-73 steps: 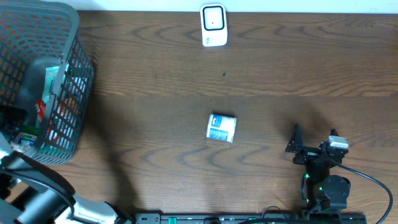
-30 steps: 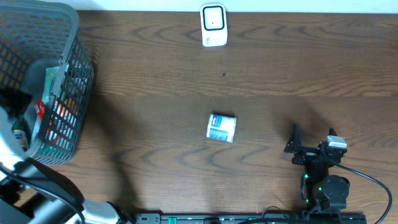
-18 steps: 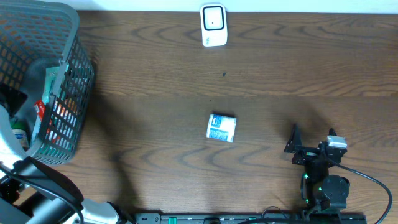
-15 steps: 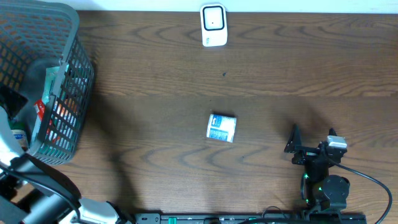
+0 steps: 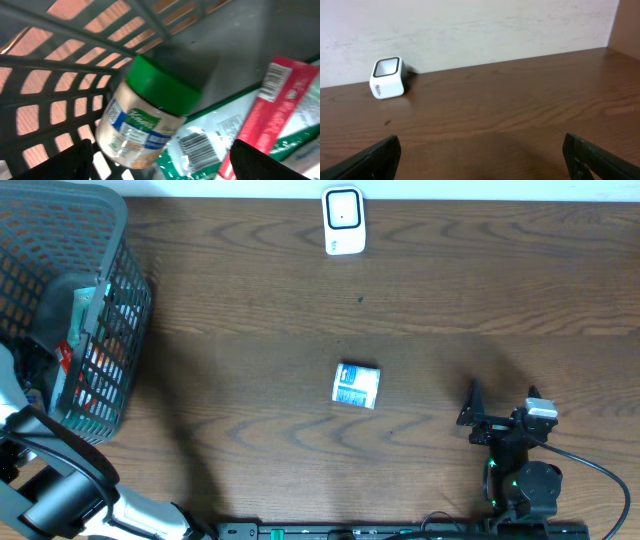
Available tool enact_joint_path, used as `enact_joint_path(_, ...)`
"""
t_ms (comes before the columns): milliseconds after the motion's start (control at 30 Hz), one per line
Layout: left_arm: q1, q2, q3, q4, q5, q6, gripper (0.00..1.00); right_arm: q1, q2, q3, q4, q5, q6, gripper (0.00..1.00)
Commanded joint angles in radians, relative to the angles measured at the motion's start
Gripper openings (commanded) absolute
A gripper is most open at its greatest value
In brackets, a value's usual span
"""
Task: Scan the item barcode
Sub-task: 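Close the left gripper around the green-lidded jar, then lift the green-lidded jar up out of the basket with left gripper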
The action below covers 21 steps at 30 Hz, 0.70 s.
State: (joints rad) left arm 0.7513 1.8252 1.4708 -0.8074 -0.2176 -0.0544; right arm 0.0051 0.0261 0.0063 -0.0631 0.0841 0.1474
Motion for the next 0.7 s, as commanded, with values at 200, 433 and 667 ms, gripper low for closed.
enact_joint_path(200, 0.079, 0.058, -0.026, 0.015, 0.019, 0.016, 0.87, 0.017, 0.000, -0.001, -0.003, 0.004, -0.014, 0.99)
enact_joint_path(433, 0.080, 0.087, -0.025, 0.028, 0.132, 0.012, 0.87, 0.017, 0.000, -0.001, -0.003, 0.004, -0.014, 0.99)
enact_joint_path(667, 0.080, 0.086, -0.025, 0.028, 0.316, 0.012, 0.80, 0.017, 0.000, -0.001, -0.003, 0.004, -0.014, 0.99)
